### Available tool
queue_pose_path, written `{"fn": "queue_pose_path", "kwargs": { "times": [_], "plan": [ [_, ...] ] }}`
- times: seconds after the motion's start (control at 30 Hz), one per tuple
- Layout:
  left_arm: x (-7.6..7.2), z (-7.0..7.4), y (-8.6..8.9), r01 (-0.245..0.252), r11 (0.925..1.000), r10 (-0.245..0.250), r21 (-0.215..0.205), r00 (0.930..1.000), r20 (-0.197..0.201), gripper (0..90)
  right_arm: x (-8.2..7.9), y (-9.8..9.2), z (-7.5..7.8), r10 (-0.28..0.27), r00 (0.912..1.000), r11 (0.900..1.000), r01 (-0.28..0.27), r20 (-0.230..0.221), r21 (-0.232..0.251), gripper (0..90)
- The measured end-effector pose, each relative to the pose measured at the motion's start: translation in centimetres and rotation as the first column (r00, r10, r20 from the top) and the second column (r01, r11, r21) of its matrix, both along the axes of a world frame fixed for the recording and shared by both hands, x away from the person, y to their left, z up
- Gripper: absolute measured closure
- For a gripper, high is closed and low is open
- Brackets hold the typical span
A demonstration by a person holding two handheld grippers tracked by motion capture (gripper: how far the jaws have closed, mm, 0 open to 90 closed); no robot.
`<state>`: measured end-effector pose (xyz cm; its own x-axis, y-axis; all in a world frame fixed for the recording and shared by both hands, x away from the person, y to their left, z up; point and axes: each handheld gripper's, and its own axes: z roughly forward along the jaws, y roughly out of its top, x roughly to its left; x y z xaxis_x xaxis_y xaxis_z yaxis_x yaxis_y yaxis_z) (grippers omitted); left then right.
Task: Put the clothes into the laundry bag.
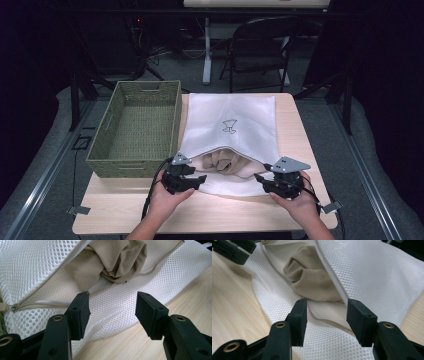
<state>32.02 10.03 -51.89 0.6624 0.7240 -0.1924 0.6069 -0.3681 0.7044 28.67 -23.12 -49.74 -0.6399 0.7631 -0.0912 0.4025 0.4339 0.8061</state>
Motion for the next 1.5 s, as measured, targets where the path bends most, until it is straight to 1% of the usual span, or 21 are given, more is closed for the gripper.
{"fn": "queue_pose_path", "kwargs": {
  "times": [0.07,0.1,0.27,0.37,0.5,0.53,0.57,0.63,0.67,0.73,0.83,0.87,0.9,1.0,1.03,1.07,1.13,1.17,1.27,1.3,1.5],
  "plan": [
    [0.1,0.0,0.0,-0.002,1.0000,0.002,-0.002,1.0000,-0.002,44.7,0.1,-0.7,0.1,-0.030,0.9995,0.999,0.030,-0.006,0.013,50.5],
    [0.1,0.0,0.0,-0.002,1.0000,0.002,-0.001,1.0000,-0.003,44.5,0.2,-1.0,0.1,-0.035,0.9993,0.999,0.035,-0.008,0.019,50.5],
    [0.2,0.0,0.1,-0.008,1.0000,0.008,-0.005,0.9999,-0.009,43.7,0.7,-2.3,-0.3,-0.094,0.9948,0.995,0.095,-0.038,0.024,49.5],
    [0.3,0.0,0.2,-0.011,0.9999,0.010,-0.003,0.9999,-0.010,42.8,1.2,-2.9,-0.7,-0.128,0.9890,0.991,0.129,-0.075,0.020,46.7],
    [0.4,0.0,0.1,-0.011,0.9999,0.011,0.002,0.9999,-0.007,42.4,1.6,-3.4,-1.3,-0.168,0.9807,0.985,0.170,-0.099,0.003,43.3],
    [0.4,-0.1,0.1,-0.008,1.0000,0.008,0.003,0.9999,-0.010,42.4,1.7,-3.5,-1.4,-0.171,0.9792,0.985,0.173,-0.109,0.006,42.5],
    [0.3,-0.1,0.1,-0.006,0.9999,0.006,0.009,0.9999,-0.010,42.4,1.8,-3.6,-1.5,-0.176,0.9773,0.984,0.177,-0.118,-0.005,41.8],
    [0.3,-0.1,0.0,-0.004,0.9998,0.004,0.017,1.0000,0.000,42.3,2.0,-3.7,-1.9,-0.181,0.9746,0.983,0.182,-0.132,-0.002,40.2],
    [0.3,-0.1,0.0,-0.004,0.9999,0.004,0.016,1.0000,-0.002,42.3,2.0,-3.8,-2.0,-0.184,0.9729,0.983,0.185,-0.140,-0.010,39.6],
    [0.2,-0.1,-0.1,-0.009,0.9999,0.009,0.009,1.0000,0.000,42.2,2.2,-3.8,-2.3,-0.190,0.9709,0.982,0.191,-0.146,-0.011,38.7],
    [0.4,0.0,-0.2,-0.005,0.9999,0.005,0.014,1.0000,0.005,42.1,2.2,-4.0,-2.7,-0.196,0.9681,0.981,0.195,-0.157,-0.021,37.6],
    [0.4,-0.1,-0.2,-0.006,0.9999,0.006,0.016,1.0000,0.003,42.1,2.2,-4.0,-2.8,-0.194,0.9676,0.981,0.195,-0.162,-0.012,37.3],
    [0.4,-0.1,-0.2,-0.005,0.9998,0.005,0.018,1.0000,0.002,42.1,2.3,-4.1,-2.8,-0.196,0.9666,0.980,0.196,-0.165,-0.020,37.2],
    [0.5,-0.1,-0.4,-0.002,0.9999,0.002,0.015,1.0000,0.000,42.2,2.3,-4.3,-3.1,-0.209,0.9626,0.978,0.210,-0.172,-0.012,37.2],
    [0.5,-0.1,-0.4,0.004,0.9997,-0.005,0.022,1.0000,0.003,42.3,2.3,-4.4,-3.3,-0.207,0.9612,0.978,0.209,-0.182,-0.009,37.2],
    [0.5,-0.1,-0.5,0.006,0.9998,-0.006,0.018,1.0000,0.001,42.4,2.3,-4.5,-3.4,-0.209,0.9598,0.977,0.211,-0.188,-0.007,37.2],
    [0.5,0.0,-0.7,0.005,0.9995,-0.006,0.030,0.9999,0.015,43.3,2.2,-4.7,-3.5,-0.216,0.9563,0.976,0.219,-0.197,-0.006,37.2],
    [0.6,0.0,-0.7,0.006,0.9996,-0.007,0.028,0.9998,0.019,43.6,2.2,-4.8,-3.6,-0.218,0.9547,0.975,0.222,-0.202,-0.004,37.3],
    [0.6,-0.1,-0.9,0.007,0.9998,-0.008,0.021,0.9999,0.012,43.8,2.0,-5.0,-3.7,-0.224,0.9530,0.973,0.229,-0.205,0.002,37.3],
    [0.7,-0.1,-1.0,0.012,0.9995,-0.013,0.029,0.9998,0.014,43.9,1.9,-5.0,-3.7,-0.231,0.9515,0.972,0.236,-0.203,0.000,37.3],
    [0.9,-0.2,-1.3,0.020,0.9993,-0.020,0.033,0.9998,0.008,43.6,1.7,-5.2,-4.1,-0.227,0.9475,0.972,0.234,-0.225,0.005,37.4]
  ]
}}
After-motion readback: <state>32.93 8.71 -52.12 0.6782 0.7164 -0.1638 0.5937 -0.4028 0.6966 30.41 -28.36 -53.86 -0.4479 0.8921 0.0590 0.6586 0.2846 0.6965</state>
